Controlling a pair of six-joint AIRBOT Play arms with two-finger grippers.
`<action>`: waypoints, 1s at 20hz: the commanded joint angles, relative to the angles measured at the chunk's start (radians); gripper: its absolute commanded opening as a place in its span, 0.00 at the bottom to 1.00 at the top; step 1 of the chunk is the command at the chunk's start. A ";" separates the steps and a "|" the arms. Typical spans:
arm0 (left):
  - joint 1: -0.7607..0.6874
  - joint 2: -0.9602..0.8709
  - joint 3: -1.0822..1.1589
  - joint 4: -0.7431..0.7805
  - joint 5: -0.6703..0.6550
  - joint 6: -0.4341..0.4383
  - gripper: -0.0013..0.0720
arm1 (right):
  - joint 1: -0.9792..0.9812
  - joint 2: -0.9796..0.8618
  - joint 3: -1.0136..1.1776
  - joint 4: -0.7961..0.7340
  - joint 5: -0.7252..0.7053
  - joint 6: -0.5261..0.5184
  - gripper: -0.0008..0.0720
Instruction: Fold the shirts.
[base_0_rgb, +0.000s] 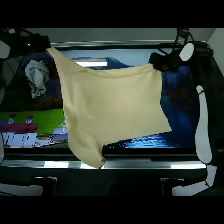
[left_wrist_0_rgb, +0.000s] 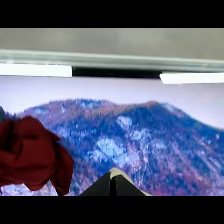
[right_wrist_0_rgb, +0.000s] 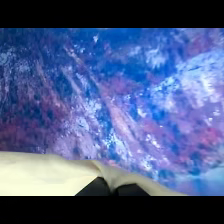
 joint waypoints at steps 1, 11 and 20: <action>0.000 -0.163 -0.002 0.001 -0.050 0.000 0.05 | 0.000 -0.160 0.001 0.116 -0.117 0.012 0.07; 0.059 -0.261 0.009 -0.020 -0.645 0.096 0.97 | -0.073 -0.170 0.012 0.146 0.201 -0.074 0.83; 0.288 0.068 -0.830 -0.340 -0.607 0.154 0.55 | -0.476 -0.116 0.002 0.139 0.783 -0.181 0.75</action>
